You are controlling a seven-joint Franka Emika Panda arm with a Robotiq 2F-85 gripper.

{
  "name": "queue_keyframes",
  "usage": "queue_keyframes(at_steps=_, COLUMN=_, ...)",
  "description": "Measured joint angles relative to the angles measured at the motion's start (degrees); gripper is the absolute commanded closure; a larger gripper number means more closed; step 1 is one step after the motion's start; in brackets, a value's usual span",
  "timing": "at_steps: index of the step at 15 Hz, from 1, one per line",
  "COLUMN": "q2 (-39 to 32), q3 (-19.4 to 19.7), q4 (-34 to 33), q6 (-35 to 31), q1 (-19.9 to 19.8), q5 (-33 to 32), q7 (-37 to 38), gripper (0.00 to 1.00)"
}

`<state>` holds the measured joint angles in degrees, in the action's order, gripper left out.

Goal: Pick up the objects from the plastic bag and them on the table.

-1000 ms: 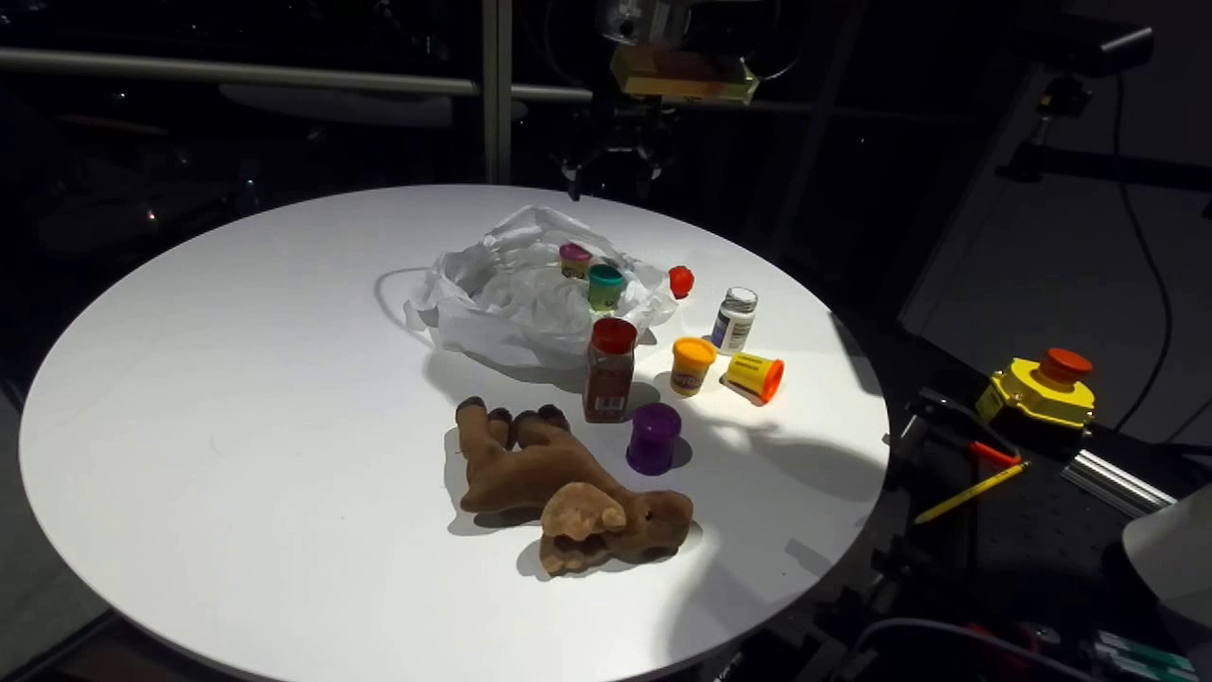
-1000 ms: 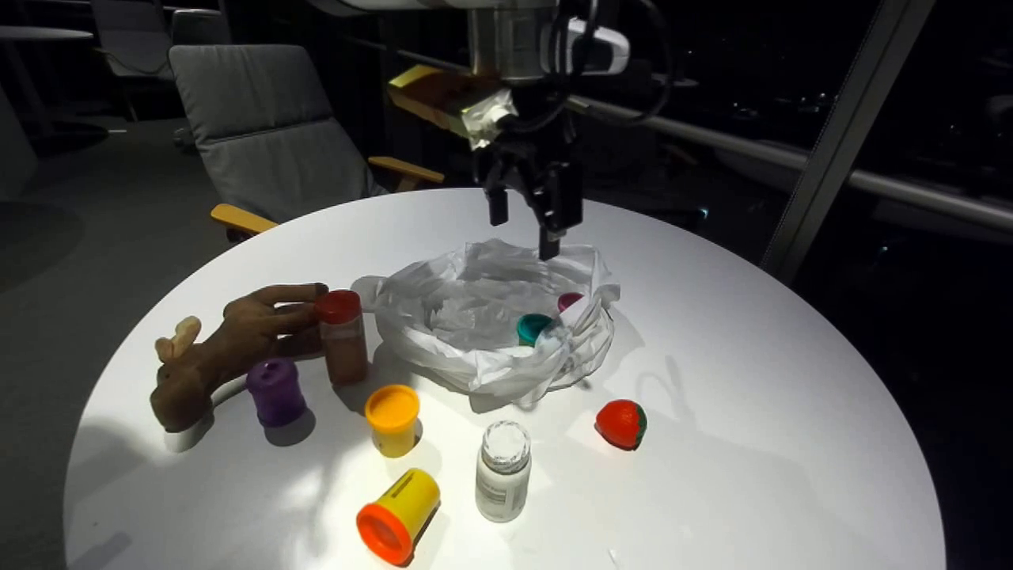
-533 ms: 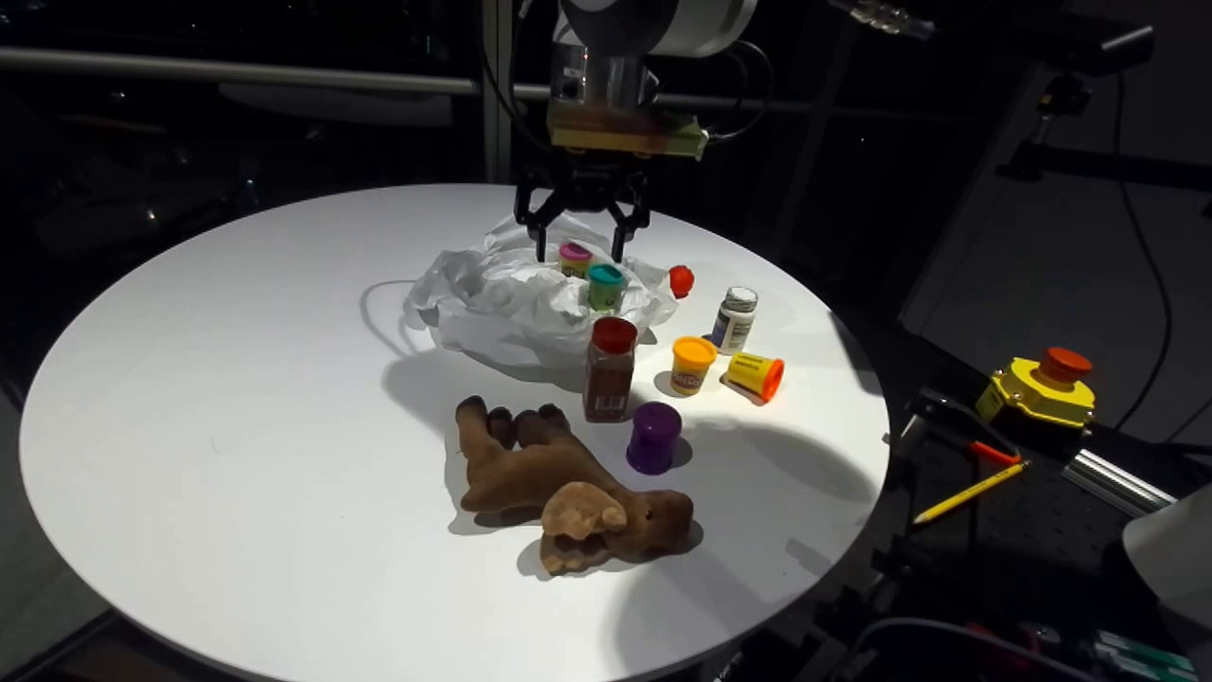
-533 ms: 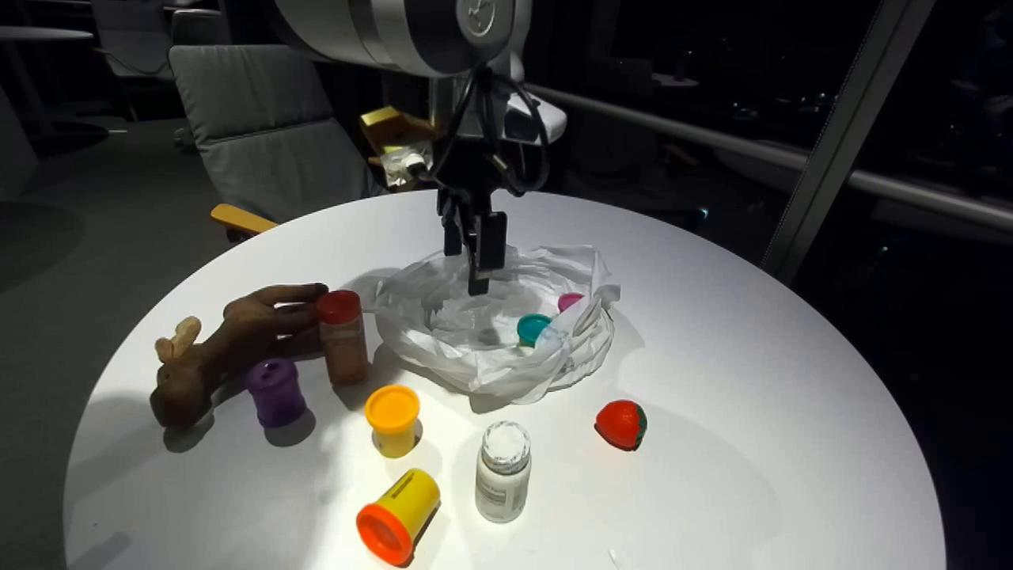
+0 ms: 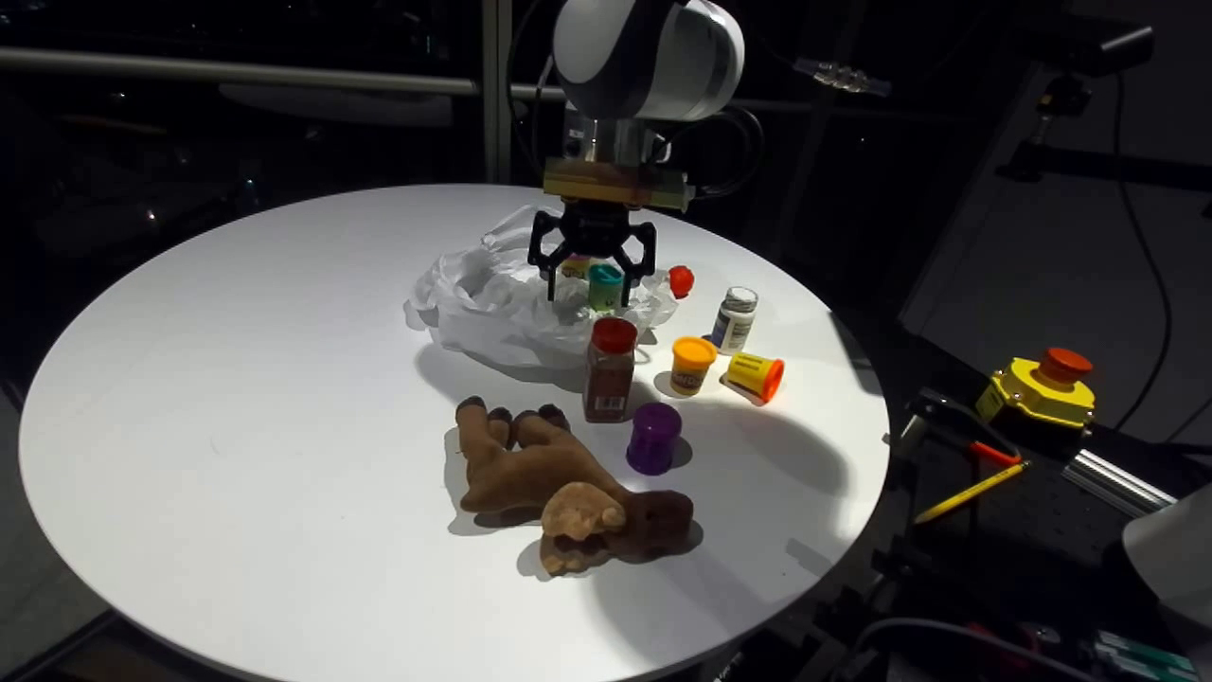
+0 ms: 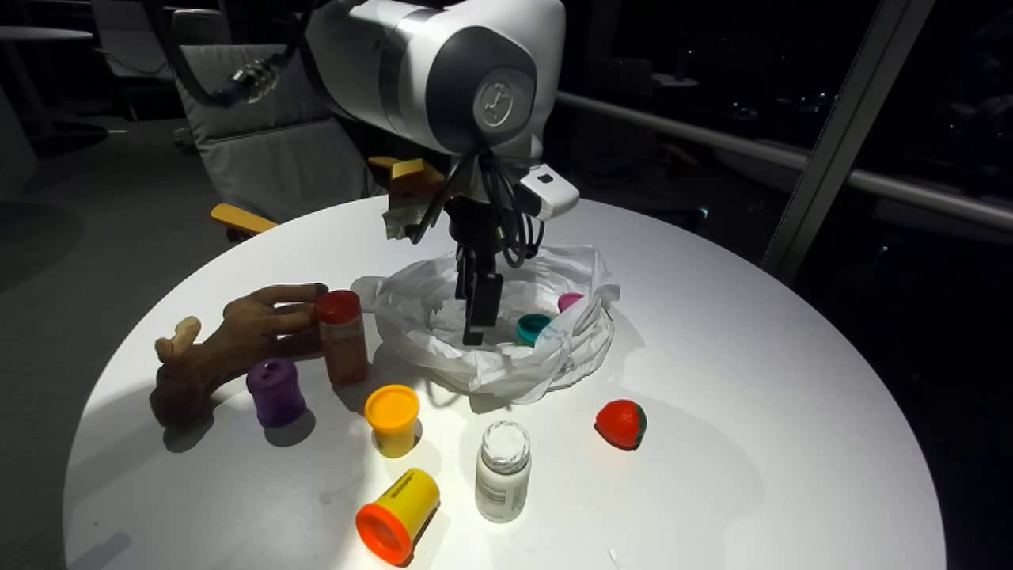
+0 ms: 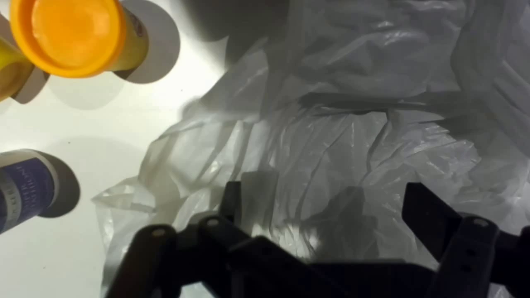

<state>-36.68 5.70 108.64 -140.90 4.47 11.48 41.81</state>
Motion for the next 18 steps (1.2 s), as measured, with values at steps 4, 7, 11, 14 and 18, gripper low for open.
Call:
queue_keyframes(at_steps=4, q2=-0.6, q3=0.3, q4=-0.7, q6=-2.9, q1=-0.9, q5=1.3, q7=2.1, gripper=0.00)
queue_keyframes(at_steps=7, q2=-0.8, q3=1.4, q4=-1.0, q6=-4.0, q1=-0.9, q5=1.3, q7=4.7, gripper=0.00)
queue_keyframes(at_steps=11, q2=-1.1, q3=2.8, q4=-1.1, q6=-4.2, q1=-0.9, q5=1.2, q7=7.7, gripper=0.00)
queue_keyframes(at_steps=14, q2=-1.4, q3=3.4, q4=-1.2, q6=-4.8, q1=-0.9, q5=1.1, q7=9.5, gripper=0.00)
queue_keyframes(at_steps=18, q2=-2.0, q3=4.0, q4=-1.8, q6=-4.8, q1=-0.8, q5=0.6, q7=11.6, gripper=0.42)
